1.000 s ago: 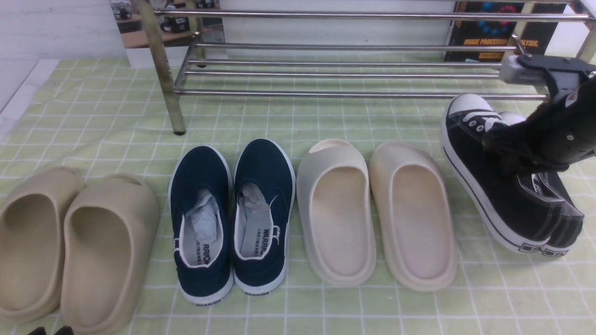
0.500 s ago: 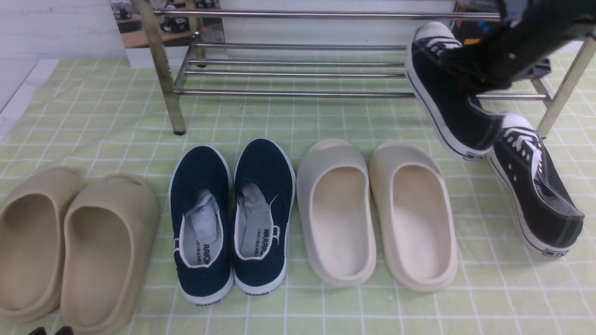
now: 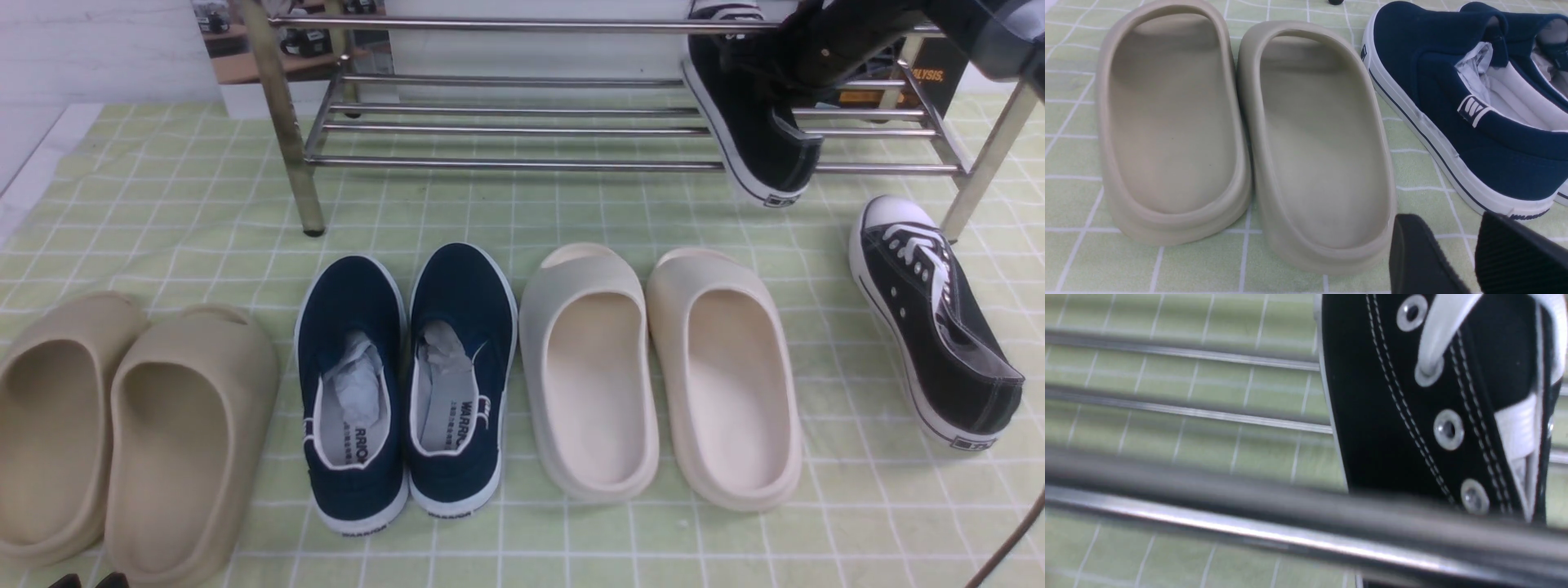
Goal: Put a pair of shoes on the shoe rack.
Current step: Use the right arm to put a shoe into the shoe rack
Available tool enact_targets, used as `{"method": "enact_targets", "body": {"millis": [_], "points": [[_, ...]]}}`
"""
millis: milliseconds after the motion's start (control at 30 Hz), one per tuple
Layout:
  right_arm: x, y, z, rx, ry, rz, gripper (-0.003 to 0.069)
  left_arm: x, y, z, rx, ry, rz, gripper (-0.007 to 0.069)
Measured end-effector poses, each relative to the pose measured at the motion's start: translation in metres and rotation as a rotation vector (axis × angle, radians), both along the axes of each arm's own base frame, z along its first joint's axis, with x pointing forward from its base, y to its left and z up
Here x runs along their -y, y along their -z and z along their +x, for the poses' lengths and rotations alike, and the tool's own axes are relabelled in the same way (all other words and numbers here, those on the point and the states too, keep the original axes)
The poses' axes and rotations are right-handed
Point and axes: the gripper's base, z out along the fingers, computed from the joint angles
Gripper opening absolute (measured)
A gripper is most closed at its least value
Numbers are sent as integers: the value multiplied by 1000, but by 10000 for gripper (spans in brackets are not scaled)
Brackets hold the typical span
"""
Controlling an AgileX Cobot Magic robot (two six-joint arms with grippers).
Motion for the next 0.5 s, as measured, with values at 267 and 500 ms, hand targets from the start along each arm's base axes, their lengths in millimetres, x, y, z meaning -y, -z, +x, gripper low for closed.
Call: {"method": "enact_targets", "body": {"millis": [267,500], "points": [[0,9,8,33,8,-4,291,0,0,0,0,0,0,239],[7,-9,-12,-42,4,-9,536,0,0,0,0,0,0,239]]}}
